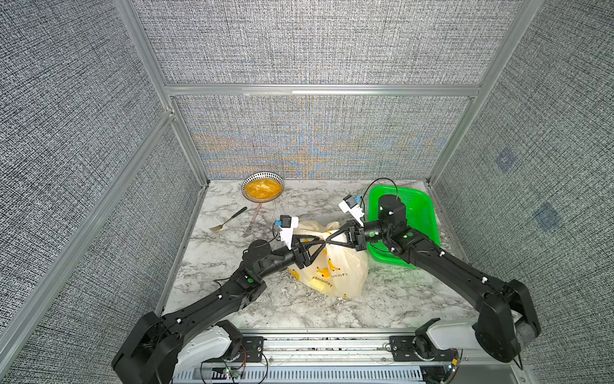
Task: Place the banana into a plastic bag & tie a knot
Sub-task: Cross the plastic bag at the center of the board.
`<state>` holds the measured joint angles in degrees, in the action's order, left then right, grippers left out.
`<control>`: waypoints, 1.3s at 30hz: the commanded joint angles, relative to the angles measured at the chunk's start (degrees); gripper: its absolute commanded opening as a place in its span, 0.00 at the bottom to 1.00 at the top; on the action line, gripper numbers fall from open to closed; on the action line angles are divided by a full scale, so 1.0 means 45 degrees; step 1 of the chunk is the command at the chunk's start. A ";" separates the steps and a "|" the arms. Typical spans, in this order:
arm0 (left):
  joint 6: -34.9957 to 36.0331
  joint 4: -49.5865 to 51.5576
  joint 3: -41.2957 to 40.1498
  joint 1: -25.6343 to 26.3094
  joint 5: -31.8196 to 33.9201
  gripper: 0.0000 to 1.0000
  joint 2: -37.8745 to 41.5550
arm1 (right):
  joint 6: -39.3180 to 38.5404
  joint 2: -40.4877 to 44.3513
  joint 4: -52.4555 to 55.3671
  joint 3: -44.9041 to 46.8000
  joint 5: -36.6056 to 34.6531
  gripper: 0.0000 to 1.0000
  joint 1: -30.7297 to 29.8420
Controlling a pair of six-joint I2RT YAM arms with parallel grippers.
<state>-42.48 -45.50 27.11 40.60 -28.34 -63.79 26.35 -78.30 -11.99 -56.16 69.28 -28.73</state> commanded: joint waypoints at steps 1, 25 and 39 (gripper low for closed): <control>-0.0779 -0.3861 -0.0049 0.0001 -0.1941 0.60 -0.0648 | 0.0236 -0.0131 -0.0381 -0.0020 0.0113 0.00 -0.0044; 0.0281 -0.1601 -0.0510 -0.0077 -0.2468 0.49 0.1034 | 0.0687 -0.0339 -0.0891 0.0293 -0.0440 0.00 0.0838; 0.2228 0.1816 0.1017 -0.0067 -0.1825 0.65 0.0052 | 0.0696 -0.0032 -0.0935 0.0545 -0.0297 0.00 0.0715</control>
<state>-34.44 -38.28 30.37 40.34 -35.14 -62.22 29.61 -79.00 -14.87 -53.95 67.59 -25.50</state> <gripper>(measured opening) 0.656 0.057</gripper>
